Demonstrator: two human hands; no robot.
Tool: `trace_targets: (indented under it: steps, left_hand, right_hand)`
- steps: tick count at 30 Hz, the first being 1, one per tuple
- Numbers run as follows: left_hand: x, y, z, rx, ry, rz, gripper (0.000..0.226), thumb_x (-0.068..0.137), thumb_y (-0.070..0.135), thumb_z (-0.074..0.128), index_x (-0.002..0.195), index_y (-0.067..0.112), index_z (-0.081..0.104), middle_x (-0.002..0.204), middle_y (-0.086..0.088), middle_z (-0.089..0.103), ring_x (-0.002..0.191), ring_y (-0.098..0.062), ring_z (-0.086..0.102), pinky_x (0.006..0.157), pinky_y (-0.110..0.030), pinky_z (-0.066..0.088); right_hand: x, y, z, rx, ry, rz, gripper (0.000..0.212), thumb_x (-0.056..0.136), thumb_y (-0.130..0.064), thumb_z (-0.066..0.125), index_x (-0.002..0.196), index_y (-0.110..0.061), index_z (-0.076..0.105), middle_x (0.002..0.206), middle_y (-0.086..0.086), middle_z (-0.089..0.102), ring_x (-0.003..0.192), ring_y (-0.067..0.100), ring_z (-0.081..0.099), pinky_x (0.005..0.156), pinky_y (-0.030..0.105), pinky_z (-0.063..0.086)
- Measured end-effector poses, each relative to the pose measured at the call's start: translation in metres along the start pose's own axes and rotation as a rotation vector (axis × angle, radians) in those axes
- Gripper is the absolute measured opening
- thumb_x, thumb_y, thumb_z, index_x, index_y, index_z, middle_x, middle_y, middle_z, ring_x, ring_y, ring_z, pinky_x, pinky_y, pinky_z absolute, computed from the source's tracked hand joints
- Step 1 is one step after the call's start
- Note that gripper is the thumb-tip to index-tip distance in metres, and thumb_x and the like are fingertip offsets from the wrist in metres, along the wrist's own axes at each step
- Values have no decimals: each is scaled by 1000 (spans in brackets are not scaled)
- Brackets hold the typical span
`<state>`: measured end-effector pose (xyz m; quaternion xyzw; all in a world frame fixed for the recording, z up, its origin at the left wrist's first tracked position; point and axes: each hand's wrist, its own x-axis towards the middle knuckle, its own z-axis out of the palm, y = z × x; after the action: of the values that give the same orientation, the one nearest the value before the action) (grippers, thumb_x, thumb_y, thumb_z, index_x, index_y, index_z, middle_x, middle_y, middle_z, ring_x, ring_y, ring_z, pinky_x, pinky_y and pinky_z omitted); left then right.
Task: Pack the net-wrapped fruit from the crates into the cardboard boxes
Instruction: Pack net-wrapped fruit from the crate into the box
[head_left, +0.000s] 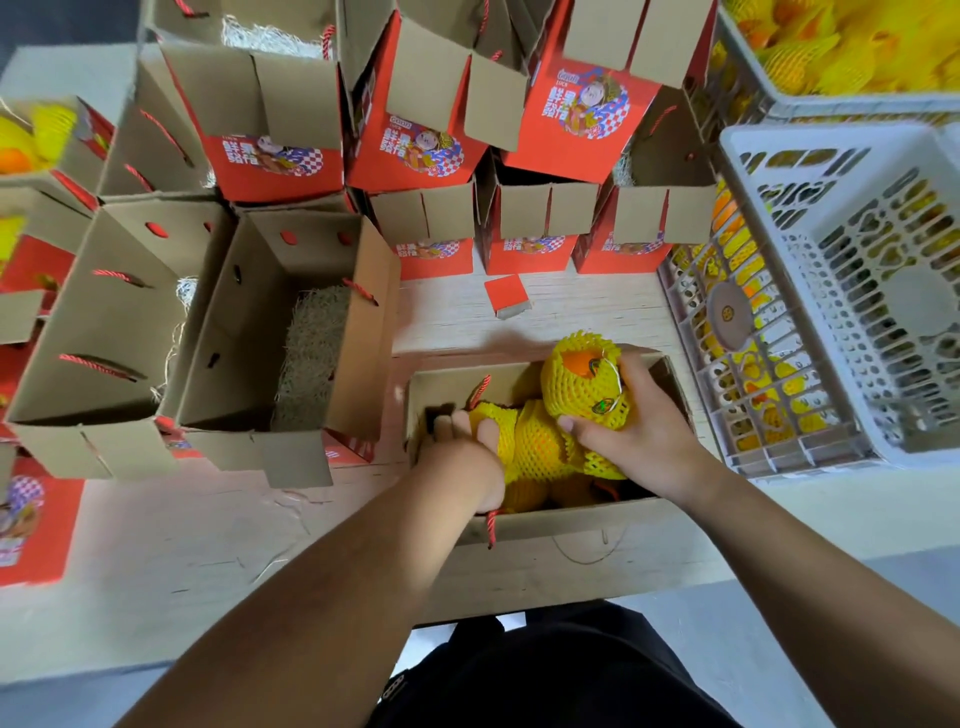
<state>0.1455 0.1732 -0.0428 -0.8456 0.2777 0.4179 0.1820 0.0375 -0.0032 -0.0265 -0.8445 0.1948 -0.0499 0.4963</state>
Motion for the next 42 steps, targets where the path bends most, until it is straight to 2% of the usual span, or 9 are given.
trace_targets:
  steps: [5,14,18,21,23,28,33,38,42]
  left_hand:
    - [1,-8,-2,-53,476,323,70,86,63,59,141,26,32,141,-5,31,127,-31,28,103,-45,29]
    - [-4,-29,-19,198,444,225,78,90,83,30,154,39,36,153,-3,36,133,-30,30,108,-46,23]
    - [-21,-20,-22,-536,354,494,105,67,89,60,153,40,24,152,7,43,139,-22,40,115,-42,33]
    - [-35,-8,-17,-1431,140,588,63,70,76,73,126,62,48,123,19,69,114,-13,70,99,-39,58]
    - [-35,-1,-14,-1598,236,520,35,76,64,75,106,57,59,109,17,73,102,-13,74,84,-42,64]
    - [-26,-10,-8,-1214,425,396,48,69,71,72,105,47,50,90,12,69,80,-9,69,63,-36,60]
    - [-29,-2,-15,-504,231,516,55,89,70,57,131,34,51,115,8,61,99,-18,60,68,-31,44]
    - [-26,-2,-34,-324,99,548,56,97,54,61,146,33,46,144,-2,53,121,-25,55,91,-35,47]
    - [-22,2,-26,-326,140,479,58,80,61,72,129,44,47,120,3,48,103,-24,54,82,-37,47]
  right_hand:
    - [-2,1,0,3,-20,-4,58,75,-49,84,121,-52,50,110,-25,67,103,-5,65,78,4,45]
    - [-1,1,-2,25,-48,36,61,75,-46,86,125,-49,51,114,-21,68,106,-3,65,87,20,49]
    - [3,-4,-4,-19,-125,-15,64,72,-43,86,126,-48,51,113,-19,69,104,0,66,84,27,50]
    - [7,-12,-6,-63,-252,-54,71,71,-34,85,132,-46,50,111,-14,69,99,6,67,81,34,54]
    - [10,-19,-8,-124,-345,-63,77,72,-38,85,138,-47,46,117,-16,67,105,7,66,85,36,55]
    - [13,-24,-35,-314,-380,53,61,73,-45,87,122,-45,50,119,-30,56,113,2,57,89,7,40]
    - [15,-37,-43,-364,-348,189,45,75,-52,84,108,-36,58,107,-10,66,100,12,62,91,35,53]
    - [18,-41,-33,-635,-549,237,44,75,-59,80,105,-35,59,99,-12,61,96,15,60,87,36,52]
    - [18,-38,-26,-626,-648,303,34,77,-45,78,106,-39,61,102,-10,65,97,16,63,83,32,52]
